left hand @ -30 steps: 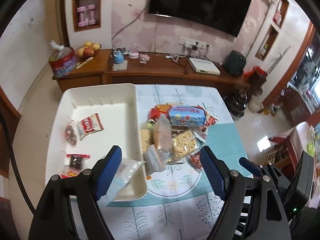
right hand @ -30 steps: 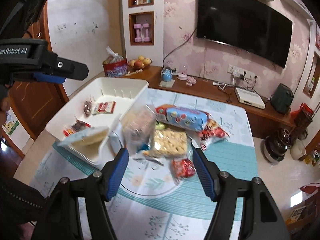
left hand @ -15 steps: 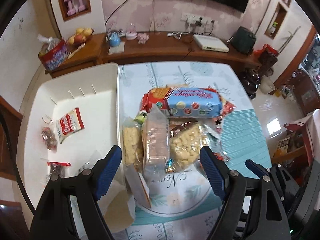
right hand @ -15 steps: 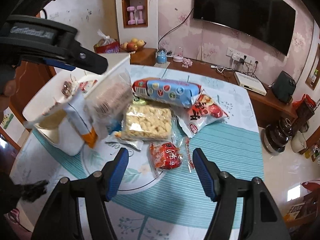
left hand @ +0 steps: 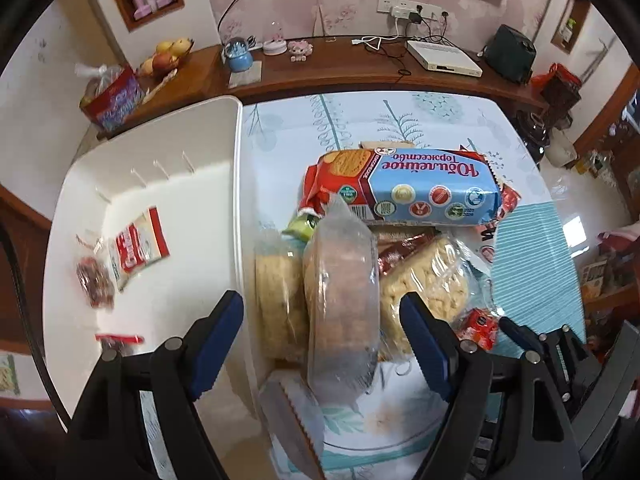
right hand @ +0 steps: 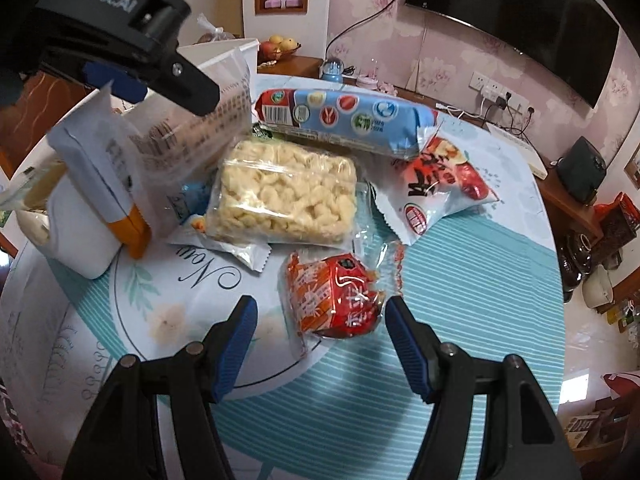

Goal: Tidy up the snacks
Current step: 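Grasp the tall clear bread bag with left tool while right tool approaches the orange snack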

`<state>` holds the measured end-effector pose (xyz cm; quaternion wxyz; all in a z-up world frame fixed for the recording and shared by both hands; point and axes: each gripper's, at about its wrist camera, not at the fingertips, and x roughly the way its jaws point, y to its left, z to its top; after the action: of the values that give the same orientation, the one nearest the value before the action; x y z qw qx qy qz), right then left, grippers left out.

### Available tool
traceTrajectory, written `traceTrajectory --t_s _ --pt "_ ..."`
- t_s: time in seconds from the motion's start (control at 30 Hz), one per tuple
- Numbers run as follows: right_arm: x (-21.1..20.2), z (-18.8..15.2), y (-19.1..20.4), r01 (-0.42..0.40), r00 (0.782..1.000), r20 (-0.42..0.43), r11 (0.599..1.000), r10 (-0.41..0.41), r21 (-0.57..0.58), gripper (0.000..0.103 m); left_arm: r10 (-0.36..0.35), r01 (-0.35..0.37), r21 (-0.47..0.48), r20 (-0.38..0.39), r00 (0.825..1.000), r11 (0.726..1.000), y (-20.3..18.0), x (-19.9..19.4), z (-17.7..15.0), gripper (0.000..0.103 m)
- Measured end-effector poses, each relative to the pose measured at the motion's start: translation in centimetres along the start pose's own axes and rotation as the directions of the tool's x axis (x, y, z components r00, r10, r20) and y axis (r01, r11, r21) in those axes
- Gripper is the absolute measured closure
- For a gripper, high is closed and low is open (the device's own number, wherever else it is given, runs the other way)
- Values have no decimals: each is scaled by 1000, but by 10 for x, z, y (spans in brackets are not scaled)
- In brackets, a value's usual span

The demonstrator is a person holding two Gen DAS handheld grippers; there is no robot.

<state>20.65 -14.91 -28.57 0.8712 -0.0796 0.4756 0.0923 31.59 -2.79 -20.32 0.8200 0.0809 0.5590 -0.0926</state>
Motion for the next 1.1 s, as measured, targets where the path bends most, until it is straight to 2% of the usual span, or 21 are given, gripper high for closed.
traceTrajectory --t_s 0.17,0.2,0.23,0.33,0.43,0.53,0.57,0.67,0.73,1.1 --pt "5 3 -1 7 1000 9 1000 -7 -8 36 30 -30 22 11 1000 999 -5 4 7 24" --pt "6 3 -1 8 1000 10 1000 -8 -9 36 27 -27 27 9 1000 999 -7 4 8 27" --pt "7 3 -1 10 1000 9 1000 -10 -11 36 11 -11 28 -8 1000 1000 -8 7 9 33" --pt "8 2 0 17 1000 8 999 -17 -27 36 -19 20 12 -46 999 1000 -10 14 9 35" --pt "8 0 0 15 1000 10 999 -14 -34 36 -9 10 18 -67 998 1000 -16 19 8 38" --pt "8 0 0 12 1000 7 999 -11 -45 36 -5 8 30 -88 996 1000 -20 24 6 45" --pt "8 -1 0 10 1000 7 999 -10 -47 36 1 2 32 -97 995 999 -20 26 6 51" --pt "7 0 -1 7 1000 9 999 -7 -45 37 4 -1 28 -109 994 1000 -20 30 6 57" --pt "7 0 -3 24 1000 9 999 -24 -46 45 -1 4 24 -110 994 1000 -18 29 6 64" --pt "-1 6 -8 -18 999 -32 1000 18 -9 48 8 -5 28 -123 992 1000 -20 26 1 67"
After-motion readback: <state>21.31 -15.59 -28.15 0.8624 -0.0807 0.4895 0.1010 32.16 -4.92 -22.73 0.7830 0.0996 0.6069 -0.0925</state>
